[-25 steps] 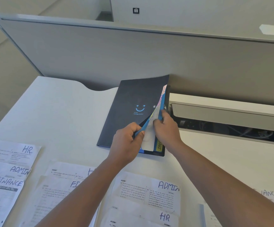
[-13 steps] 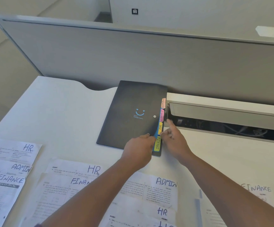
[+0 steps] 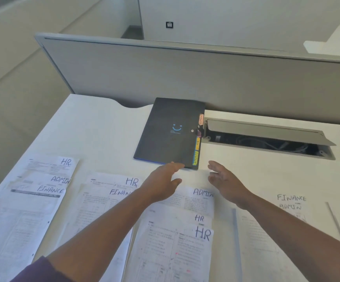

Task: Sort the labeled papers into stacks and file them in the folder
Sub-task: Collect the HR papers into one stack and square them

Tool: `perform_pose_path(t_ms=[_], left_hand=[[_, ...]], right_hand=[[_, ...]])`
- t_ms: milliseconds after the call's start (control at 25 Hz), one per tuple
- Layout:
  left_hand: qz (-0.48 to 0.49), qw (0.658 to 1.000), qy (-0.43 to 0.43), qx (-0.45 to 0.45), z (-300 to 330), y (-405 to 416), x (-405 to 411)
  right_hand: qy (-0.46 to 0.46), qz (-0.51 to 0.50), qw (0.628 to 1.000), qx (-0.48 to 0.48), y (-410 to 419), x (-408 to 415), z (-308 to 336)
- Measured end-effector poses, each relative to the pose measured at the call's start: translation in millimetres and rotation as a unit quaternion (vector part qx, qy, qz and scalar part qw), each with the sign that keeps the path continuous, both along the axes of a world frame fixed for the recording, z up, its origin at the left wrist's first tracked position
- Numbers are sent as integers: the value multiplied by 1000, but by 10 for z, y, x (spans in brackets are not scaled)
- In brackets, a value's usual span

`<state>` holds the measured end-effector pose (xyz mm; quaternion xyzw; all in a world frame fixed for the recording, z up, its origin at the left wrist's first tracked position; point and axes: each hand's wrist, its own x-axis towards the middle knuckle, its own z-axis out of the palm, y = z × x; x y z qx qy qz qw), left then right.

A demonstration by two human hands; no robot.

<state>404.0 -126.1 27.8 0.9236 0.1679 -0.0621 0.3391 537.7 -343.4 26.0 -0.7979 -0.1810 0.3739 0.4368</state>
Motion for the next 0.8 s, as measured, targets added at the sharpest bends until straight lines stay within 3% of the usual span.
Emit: perform_pose_path(t_ms=[360,640,800], left_hand=[[-1,999,13,-43,-62,-529,-963],[87,994,26,-56,-60,-1159,-1582],[143,988,35,-42,-88,-1603,-1884]], right_hand=[[37,-16,999,-14,-969,-929,242],[132,-116,983,59,-1493,-1454,45],[165,-97,978,76,-1792,-1627,-14]])
